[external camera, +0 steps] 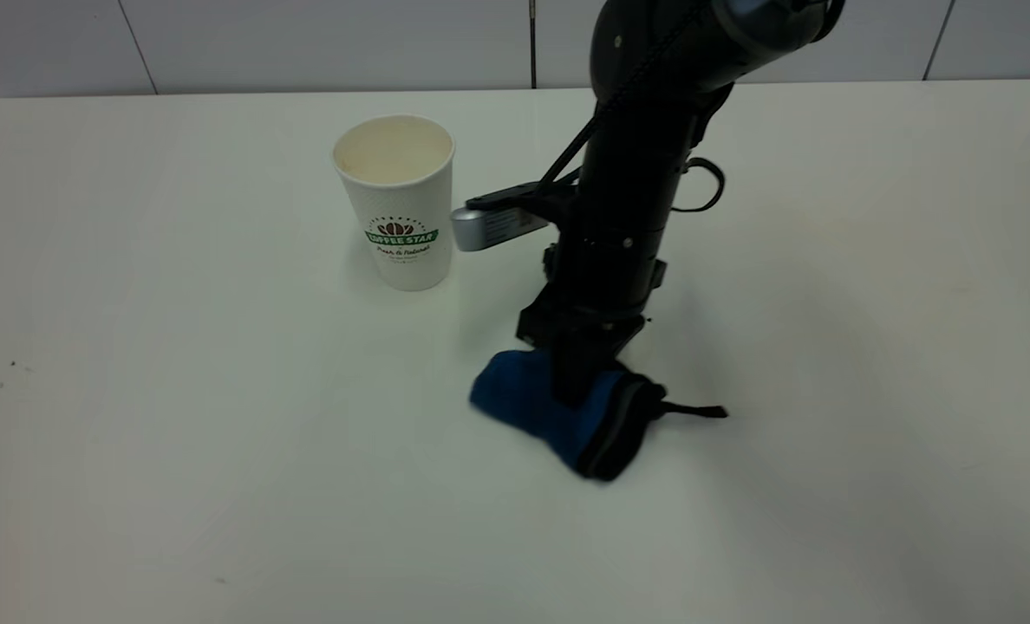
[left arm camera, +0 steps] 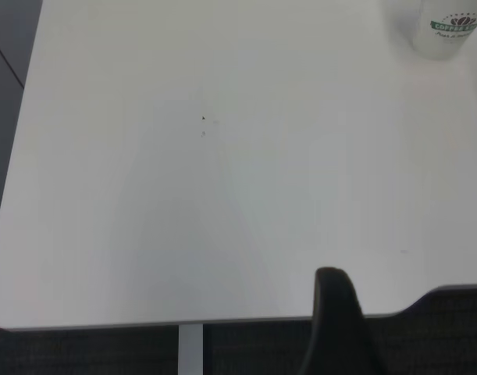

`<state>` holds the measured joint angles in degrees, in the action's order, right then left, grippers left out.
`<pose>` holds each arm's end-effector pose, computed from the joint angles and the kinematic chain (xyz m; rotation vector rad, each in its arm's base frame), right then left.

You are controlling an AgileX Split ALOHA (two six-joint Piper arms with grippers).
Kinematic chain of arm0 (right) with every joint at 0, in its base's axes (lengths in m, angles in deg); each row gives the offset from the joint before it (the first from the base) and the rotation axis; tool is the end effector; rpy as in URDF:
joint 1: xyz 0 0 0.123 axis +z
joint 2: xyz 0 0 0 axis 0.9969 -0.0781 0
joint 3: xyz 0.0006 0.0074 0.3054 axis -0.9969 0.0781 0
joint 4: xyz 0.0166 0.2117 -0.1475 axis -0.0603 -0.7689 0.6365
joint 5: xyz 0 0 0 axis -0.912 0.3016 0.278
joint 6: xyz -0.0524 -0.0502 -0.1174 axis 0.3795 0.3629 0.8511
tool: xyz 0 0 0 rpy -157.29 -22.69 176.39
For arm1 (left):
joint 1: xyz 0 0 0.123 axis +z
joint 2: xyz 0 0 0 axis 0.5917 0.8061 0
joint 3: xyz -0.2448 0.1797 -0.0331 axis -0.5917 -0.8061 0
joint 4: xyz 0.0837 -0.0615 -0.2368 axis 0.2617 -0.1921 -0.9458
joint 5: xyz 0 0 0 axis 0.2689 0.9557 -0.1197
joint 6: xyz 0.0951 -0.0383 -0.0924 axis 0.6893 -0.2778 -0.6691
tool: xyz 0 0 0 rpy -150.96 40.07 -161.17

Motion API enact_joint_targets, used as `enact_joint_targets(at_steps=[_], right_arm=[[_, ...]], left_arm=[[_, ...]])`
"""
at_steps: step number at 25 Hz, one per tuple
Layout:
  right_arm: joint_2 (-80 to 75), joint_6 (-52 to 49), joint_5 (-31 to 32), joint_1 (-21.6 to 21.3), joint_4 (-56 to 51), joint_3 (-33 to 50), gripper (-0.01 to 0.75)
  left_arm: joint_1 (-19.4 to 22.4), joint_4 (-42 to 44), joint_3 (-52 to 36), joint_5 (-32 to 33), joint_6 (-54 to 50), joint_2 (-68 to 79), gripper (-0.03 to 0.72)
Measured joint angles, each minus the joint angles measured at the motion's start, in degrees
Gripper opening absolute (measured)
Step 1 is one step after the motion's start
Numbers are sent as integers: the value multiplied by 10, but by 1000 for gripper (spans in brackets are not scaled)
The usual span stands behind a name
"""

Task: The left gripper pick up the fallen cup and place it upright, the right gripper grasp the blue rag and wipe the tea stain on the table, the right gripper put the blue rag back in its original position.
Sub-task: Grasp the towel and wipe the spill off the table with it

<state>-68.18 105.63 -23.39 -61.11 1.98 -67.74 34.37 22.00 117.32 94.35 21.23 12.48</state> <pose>0.4356 0.2373 -0.0527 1.1381 -2.8653 -0.4077 0.0174 0.0002 0.2470 0.0440 2.1049 -0.0070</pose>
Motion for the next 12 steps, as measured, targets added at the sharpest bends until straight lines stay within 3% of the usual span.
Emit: enact_joint_targets(at_steps=[6, 12], right_arm=[[11, -144, -7, -84, 142, 0, 50], [16, -184, -48, -171, 184, 0, 50]], left_arm=[[0, 0, 0, 0, -1, 0, 499], [0, 0, 0, 0, -1, 0, 499]])
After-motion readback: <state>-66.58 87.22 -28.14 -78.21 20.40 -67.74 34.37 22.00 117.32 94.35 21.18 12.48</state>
